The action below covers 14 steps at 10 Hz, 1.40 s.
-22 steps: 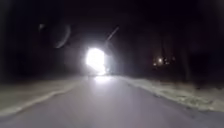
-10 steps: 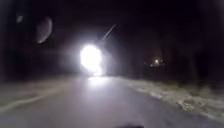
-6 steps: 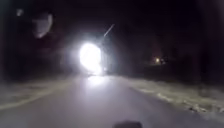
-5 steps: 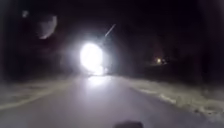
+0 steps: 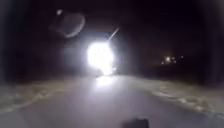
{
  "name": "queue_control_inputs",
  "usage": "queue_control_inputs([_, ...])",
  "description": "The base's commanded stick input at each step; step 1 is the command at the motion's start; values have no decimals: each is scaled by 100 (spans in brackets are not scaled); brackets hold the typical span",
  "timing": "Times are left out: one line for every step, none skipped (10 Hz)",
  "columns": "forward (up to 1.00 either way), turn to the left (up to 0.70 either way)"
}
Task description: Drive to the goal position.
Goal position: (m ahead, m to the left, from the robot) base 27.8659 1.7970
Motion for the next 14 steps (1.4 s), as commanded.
queue_control_inputs([100,26])
queue_control_inputs([100,27])
queue_control_inputs([100,28])
queue_control_inputs([100,27])
queue_control_inputs([100,21])
queue_control_inputs([100,11])
queue_control_inputs([100,8])
queue_control_inputs([100,7])
queue_control_inputs([100,6])
queue_control_inputs([100,5])
queue_control_inputs([100,5])
queue_control_inputs([100,5])
queue_control_inputs([100,3])
queue_control_inputs([100,3])
